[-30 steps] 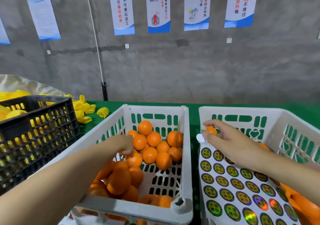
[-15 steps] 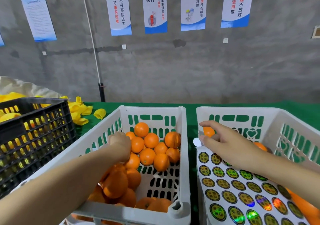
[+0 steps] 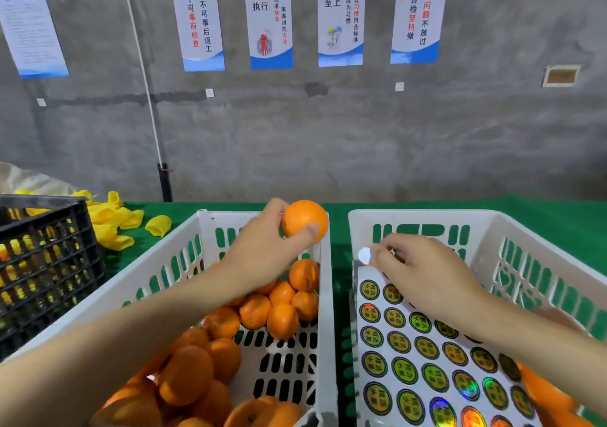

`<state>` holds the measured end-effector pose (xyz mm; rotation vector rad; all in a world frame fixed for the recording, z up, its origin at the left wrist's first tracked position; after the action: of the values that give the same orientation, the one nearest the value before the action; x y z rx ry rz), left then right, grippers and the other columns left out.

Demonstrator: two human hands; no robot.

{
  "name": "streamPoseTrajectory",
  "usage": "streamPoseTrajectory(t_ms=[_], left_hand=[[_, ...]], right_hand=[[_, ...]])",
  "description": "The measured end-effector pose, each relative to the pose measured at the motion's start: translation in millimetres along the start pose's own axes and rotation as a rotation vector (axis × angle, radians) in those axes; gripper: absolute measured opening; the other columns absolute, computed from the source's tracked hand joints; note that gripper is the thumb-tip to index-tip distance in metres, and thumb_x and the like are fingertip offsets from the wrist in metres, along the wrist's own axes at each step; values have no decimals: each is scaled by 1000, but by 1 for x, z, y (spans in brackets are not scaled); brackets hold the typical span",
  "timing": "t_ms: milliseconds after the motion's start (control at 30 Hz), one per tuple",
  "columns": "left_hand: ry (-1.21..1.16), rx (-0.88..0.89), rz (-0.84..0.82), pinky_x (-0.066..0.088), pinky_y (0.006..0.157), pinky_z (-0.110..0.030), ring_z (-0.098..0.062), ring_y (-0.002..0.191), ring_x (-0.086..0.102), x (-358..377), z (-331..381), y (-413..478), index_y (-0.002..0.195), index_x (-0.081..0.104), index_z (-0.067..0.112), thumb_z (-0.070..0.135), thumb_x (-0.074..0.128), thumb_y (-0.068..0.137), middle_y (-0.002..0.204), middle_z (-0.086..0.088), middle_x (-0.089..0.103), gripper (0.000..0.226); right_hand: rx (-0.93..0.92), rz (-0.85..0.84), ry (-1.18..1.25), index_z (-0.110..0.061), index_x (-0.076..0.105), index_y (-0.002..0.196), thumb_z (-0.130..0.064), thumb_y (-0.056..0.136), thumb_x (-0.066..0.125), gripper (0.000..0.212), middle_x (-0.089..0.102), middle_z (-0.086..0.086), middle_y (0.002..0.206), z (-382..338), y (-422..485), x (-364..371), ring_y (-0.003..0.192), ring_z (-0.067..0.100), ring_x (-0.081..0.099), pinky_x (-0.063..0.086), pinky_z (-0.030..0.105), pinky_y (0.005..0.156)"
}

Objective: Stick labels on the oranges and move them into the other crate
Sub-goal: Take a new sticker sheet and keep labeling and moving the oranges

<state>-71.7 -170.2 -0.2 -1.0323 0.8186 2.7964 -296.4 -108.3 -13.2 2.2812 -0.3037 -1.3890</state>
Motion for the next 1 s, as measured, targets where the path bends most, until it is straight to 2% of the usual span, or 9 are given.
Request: streamPoseTrajectory(t_ms=[67, 133, 233, 333, 433, 533, 667, 833, 1000], left_hand=[[-61, 39, -58, 56, 68, -39, -11, 77, 66, 11, 13, -11, 97, 46, 45, 76, 52, 67, 86, 9, 64, 43], [-88, 70, -104, 55, 66, -34, -6, 77, 66, 21, 20, -20, 96, 43, 54, 76, 55, 66, 88, 16, 65, 39], [-43, 101, -161, 56, 68, -33, -8, 80, 65, 30, 23, -27, 101, 40, 55, 78, 56, 64, 91, 16, 63, 46], [129, 202, -198, 42, 60, -21, -2, 76, 60, 30, 23, -29, 101, 34, 53, 82, 52, 62, 87, 21, 58, 52], [251, 297, -239, 33, 58, -16, 3, 73, 55, 31, 24, -31, 100, 25, 60, 82, 49, 63, 82, 26, 54, 49], [257, 296, -239, 32, 57, -17, 5, 74, 56, 30, 21, -28, 103, 27, 58, 80, 49, 66, 83, 29, 55, 48], [261, 295, -230, 34, 58, -17, 2, 72, 56, 29, 20, -27, 104, 28, 57, 78, 49, 68, 78, 22, 55, 47], [192, 254, -204, 36, 56, -18, 5, 84, 55, 30, 20, -27, 100, 34, 53, 75, 49, 68, 94, 31, 55, 41], [184, 228, -191, 38, 58, -16, 5, 83, 56, 29, 16, -25, 100, 35, 54, 78, 47, 67, 78, 20, 58, 43]], right_hand=[[-22, 58, -36, -37, 56, 82, -37, 99, 43, 21, 59, -12, 51, -3, 0, -3, 46, 7, 51, 27, 24, 43], [-77, 154, -123, -34, 57, 91, -34, 99, 44, 15, 58, -7, 50, -6, 1, -9, 44, 8, 49, 26, 24, 43], [-149, 280, -244, -26, 61, 94, -29, 97, 52, 10, 57, -8, 52, -13, 0, -21, 44, 11, 50, 25, 23, 42], [-245, 374, -278, -20, 66, 90, -24, 92, 63, 5, 55, -8, 50, -20, -2, -28, 41, 20, 49, 30, 24, 43], [-340, 410, -286, -18, 68, 88, -25, 93, 61, 11, 53, -7, 48, -26, -5, -30, 40, 21, 48, 31, 23, 42], [-478, 418, -303, -17, 72, 84, -30, 93, 50, 27, 52, -6, 46, -34, -8, -32, 37, 21, 45, 30, 23, 42], [-642, 369, -366, -20, 72, 76, -29, 94, 53, 28, 52, -7, 47, -41, -12, -30, 38, 18, 41, 24, 23, 43], [-691, 266, -332, -22, 73, 77, -32, 95, 53, 29, 51, -7, 47, -40, -14, -25, 38, 18, 44, 31, 27, 37], [-707, 218, -311, -23, 74, 80, -35, 99, 50, 33, 57, -7, 49, -36, -12, -22, 40, 15, 49, 35, 28, 37]])
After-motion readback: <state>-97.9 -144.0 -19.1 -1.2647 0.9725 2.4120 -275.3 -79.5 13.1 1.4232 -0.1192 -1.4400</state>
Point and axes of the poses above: each hand's wrist, its own y-axis towards the middle knuckle, its own x-axis out of the palm, z = x × y, the point moved 3 cm from there along y, towards the middle knuckle
